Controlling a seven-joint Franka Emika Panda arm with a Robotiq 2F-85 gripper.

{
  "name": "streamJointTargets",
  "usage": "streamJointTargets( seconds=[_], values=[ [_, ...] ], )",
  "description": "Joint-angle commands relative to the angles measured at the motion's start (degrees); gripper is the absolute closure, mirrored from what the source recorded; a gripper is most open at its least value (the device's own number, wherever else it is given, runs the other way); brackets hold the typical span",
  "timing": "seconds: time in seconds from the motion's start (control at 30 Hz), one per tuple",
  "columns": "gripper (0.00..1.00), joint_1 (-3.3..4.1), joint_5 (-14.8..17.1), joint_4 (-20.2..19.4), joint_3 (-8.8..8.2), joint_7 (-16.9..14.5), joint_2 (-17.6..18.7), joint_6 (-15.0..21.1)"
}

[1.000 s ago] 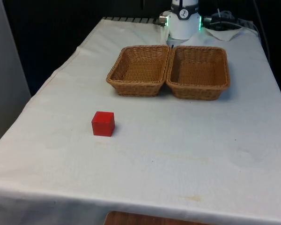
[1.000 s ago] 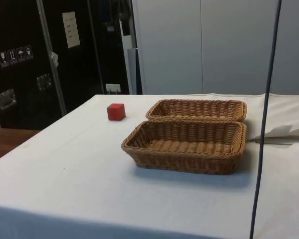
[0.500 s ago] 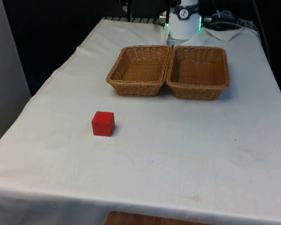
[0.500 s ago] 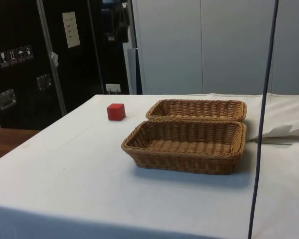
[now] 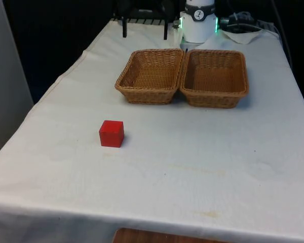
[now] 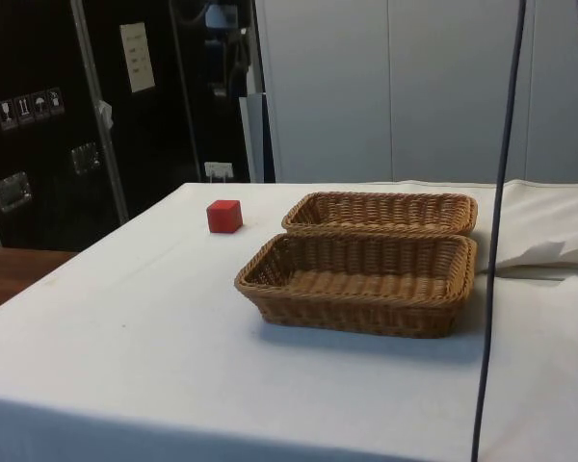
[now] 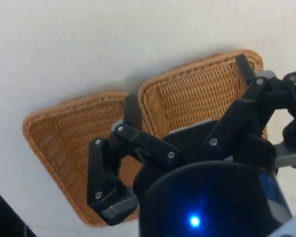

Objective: Pick up the red cube and place it into the right basket.

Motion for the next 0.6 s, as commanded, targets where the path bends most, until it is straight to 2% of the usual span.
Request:
streamJointTargets(
  seconds=[0.0,0.17,0.2,0.23,0.47,0.5,0.53,0.57],
  values=[
    [0.0,-0.52,1.26,0.0,0.0,-1.55,0.74,1.32],
    [0.0,-1.03,3.44,0.86,-0.8,-4.07,3.72,3.61],
    [0.0,-0.46,2.46,0.34,-1.2,-3.21,2.92,3.32],
    [0.0,-1.15,3.95,1.15,-0.92,-4.53,4.47,4.07],
    [0.0,-1.89,9.17,4.07,-2.18,-8.08,10.43,6.25],
    [0.0,-1.89,9.91,4.41,-2.41,-8.42,11.12,6.42],
    [0.0,-1.32,9.97,4.58,-3.15,-8.31,11.63,6.3],
    [0.0,-2.01,11.29,4.98,-2.69,-9.05,12.43,6.76]
  ],
)
